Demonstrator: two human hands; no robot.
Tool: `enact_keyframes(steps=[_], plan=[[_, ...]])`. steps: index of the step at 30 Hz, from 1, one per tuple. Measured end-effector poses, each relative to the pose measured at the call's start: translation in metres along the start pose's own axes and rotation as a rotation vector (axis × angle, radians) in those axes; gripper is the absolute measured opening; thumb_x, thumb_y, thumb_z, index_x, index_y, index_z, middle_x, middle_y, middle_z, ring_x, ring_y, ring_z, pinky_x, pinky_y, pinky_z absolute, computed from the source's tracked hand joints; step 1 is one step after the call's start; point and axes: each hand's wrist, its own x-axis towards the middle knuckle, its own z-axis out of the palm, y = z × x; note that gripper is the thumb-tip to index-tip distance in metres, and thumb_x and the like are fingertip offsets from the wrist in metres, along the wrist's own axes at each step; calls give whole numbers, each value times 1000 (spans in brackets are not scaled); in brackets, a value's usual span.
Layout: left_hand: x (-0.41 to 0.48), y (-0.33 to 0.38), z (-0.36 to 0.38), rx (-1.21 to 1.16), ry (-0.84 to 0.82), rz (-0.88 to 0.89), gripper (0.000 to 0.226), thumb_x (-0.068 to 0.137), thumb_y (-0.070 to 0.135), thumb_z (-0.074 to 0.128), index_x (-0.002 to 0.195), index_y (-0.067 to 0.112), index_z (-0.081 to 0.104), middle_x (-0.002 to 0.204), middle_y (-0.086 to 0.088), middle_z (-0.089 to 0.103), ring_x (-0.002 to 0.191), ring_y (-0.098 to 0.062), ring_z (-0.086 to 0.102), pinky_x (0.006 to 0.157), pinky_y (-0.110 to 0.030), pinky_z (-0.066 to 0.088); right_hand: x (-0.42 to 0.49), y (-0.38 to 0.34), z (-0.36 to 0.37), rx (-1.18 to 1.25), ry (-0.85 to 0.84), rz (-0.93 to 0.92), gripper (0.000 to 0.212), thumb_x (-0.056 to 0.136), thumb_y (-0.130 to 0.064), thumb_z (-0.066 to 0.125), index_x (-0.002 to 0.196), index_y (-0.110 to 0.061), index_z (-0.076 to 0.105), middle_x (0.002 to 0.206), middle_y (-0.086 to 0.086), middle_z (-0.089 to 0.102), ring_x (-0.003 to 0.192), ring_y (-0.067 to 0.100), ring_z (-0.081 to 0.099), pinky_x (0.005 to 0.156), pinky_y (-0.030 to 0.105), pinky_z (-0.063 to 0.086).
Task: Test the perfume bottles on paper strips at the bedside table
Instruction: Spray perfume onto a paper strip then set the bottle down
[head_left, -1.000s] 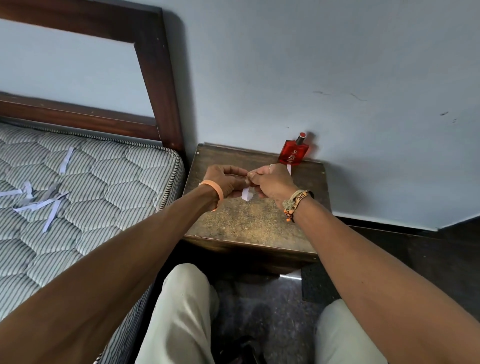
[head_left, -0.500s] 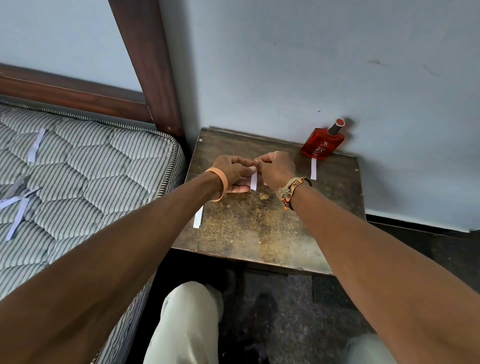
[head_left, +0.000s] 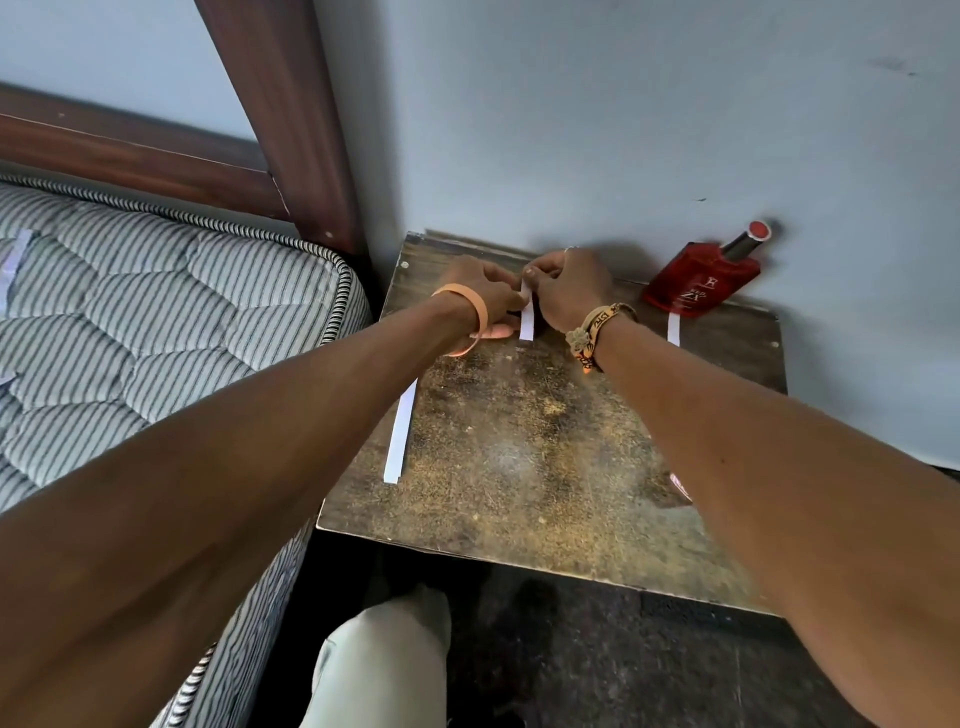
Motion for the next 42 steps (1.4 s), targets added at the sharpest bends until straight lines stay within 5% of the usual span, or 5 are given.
enact_keyframes(steps=[8, 14, 18, 25, 42], plan=[[11, -3, 0, -54, 27, -20, 12, 86, 5, 67, 79, 14, 61, 88, -17, 70, 64, -25, 68, 61, -34, 60, 14, 2, 11, 16, 52, -20, 17, 93, -28, 61, 92, -21, 77, 91, -4, 75, 82, 12, 66, 74, 29, 54], [12, -4, 4, -38, 122, -4, 9, 80, 14, 75, 79, 11, 67, 75, -12, 72, 54, -22, 69, 53, -31, 59, 16, 3, 21, 49, 103, 15, 26, 89, -28, 65, 63, -28, 63, 75, -5, 72, 74, 13, 68, 72, 38, 58], [10, -4, 4, 6, 127, 15, 8, 79, 15, 75, 77, 11, 68, 71, -13, 72, 53, -22, 69, 50, -29, 58, 14, 4, 15, 36, 97, 29, 15, 90, -29, 64, 80, -25, 74, 82, -6, 73, 80, 13, 67, 71, 27, 52], [12, -8, 2, -3, 136, 15, 4, 80, 7, 70, 83, 10, 69, 75, -15, 72, 58, -23, 72, 55, -33, 59, 12, 3, 11, 47, 116, 34, 19, 93, -26, 59, 97, -19, 76, 100, -2, 75, 94, 16, 67, 83, 30, 53], [3, -11, -6, -126, 135, -15, 8, 84, 1, 64, 90, 4, 68, 74, -18, 72, 63, -28, 72, 49, -28, 57, 7, 2, 6, 36, 79, 59, 27, 96, -20, 51, 91, -6, 74, 96, 11, 73, 92, 24, 65, 80, 31, 50]])
